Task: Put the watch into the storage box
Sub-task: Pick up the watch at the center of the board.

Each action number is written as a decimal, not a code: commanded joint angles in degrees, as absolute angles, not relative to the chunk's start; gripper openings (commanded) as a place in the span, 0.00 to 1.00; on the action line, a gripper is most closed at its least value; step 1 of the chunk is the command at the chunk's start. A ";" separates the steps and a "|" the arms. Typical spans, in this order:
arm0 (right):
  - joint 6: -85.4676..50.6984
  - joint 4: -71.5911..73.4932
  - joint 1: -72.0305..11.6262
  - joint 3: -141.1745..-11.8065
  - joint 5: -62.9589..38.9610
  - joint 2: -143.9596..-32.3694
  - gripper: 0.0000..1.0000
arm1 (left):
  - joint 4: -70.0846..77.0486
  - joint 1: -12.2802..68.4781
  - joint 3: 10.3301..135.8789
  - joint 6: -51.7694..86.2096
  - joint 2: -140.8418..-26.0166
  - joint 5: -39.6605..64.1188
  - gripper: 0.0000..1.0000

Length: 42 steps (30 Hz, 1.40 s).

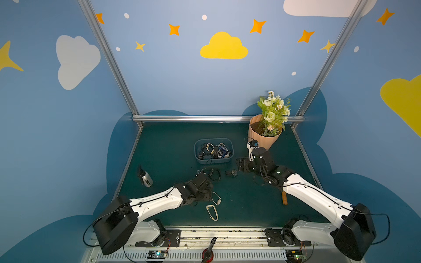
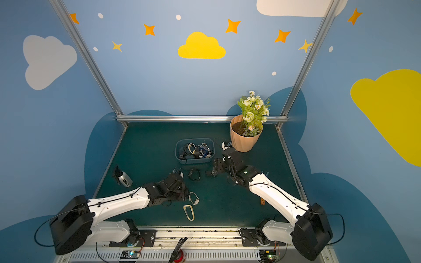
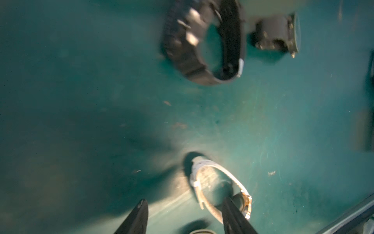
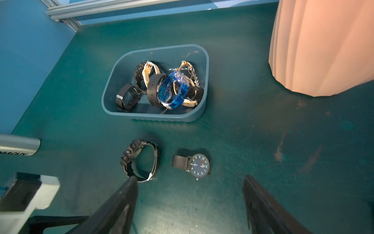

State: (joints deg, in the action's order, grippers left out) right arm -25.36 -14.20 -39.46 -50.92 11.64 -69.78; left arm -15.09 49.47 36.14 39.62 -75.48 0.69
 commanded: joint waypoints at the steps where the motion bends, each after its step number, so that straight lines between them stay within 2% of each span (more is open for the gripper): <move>1: -26.43 -15.27 -39.22 -49.93 12.77 -67.69 0.82 | -14.15 50.33 38.53 39.77 -78.20 0.09 0.54; 3: -26.39 -15.63 -39.28 -49.68 12.99 -67.05 0.82 | -14.27 50.58 39.19 39.94 -79.68 0.09 0.51; 7: -26.37 -15.65 -39.22 -48.98 13.38 -66.18 0.82 | -13.96 50.60 39.02 40.74 -81.77 -0.53 0.37; 20: -26.37 -15.66 -38.85 -47.52 13.98 -64.70 0.82 | -12.89 50.60 42.19 40.89 -88.21 0.70 0.22; 24: -25.95 -15.43 -38.59 -47.67 14.00 -65.24 0.82 | -13.49 50.58 43.57 41.61 -89.19 -0.07 0.08; 26: -25.51 -15.82 -38.51 -47.92 14.03 -65.48 0.82 | -13.00 50.64 43.64 41.88 -89.21 -0.43 0.04; 33: -25.67 -15.01 -38.15 -47.66 13.63 -65.30 0.82 | -13.73 50.27 45.44 41.64 -87.93 -0.09 0.04; 42: -25.80 -14.86 -37.96 -48.24 12.61 -65.83 0.82 | -12.53 48.21 45.15 41.36 -78.05 -0.17 0.04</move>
State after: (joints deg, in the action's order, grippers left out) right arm -25.85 -15.25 -38.20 -47.86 12.86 -65.84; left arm -12.51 49.19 44.36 41.41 -81.52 0.73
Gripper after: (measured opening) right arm 0.822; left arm 0.049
